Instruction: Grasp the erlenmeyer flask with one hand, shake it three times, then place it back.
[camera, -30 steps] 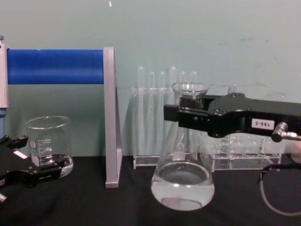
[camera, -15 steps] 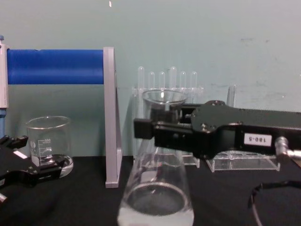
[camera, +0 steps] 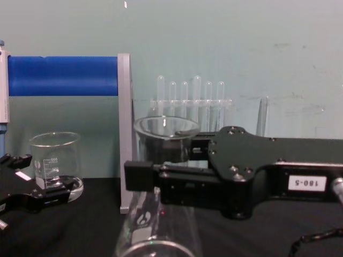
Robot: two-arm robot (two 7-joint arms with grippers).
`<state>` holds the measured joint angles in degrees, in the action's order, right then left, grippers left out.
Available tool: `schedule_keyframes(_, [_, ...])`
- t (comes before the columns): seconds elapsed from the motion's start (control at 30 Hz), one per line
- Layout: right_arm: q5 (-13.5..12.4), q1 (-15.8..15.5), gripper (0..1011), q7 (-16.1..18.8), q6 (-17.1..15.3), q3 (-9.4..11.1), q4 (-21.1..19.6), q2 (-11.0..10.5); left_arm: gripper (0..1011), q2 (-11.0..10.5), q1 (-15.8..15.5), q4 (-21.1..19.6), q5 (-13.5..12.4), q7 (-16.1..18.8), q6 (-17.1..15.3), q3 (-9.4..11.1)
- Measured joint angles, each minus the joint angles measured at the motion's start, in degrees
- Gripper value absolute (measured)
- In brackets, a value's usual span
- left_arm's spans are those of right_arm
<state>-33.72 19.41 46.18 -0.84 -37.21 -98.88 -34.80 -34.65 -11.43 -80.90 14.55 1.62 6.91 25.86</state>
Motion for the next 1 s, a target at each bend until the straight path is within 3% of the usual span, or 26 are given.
schedule_keyframes(0.5, [-1.1,1.44,449,0.4,1.11,-1.69,0.29,-1.03,1001,0.0,0.0,0.0,0.0,0.0,0.0,0.0])
schedule_keyframes(0.67, [-0.1,1.63,449,-3.8,0.91,-0.73,1.24,-0.15,1001,0.0,0.0,0.0,0.0,0.0,0.0,0.0])
schedule_keyframes(0.9, [4.05,0.85,449,-15.64,-1.19,2.44,2.65,2.58,1001,0.0,0.0,0.0,0.0,0.0,0.0,0.0])
schedule_keyframes(1.0, [6.73,0.18,449,-23.3,-2.73,4.39,3.49,4.56,1001,0.0,0.0,0.0,0.0,0.0,0.0,0.0])
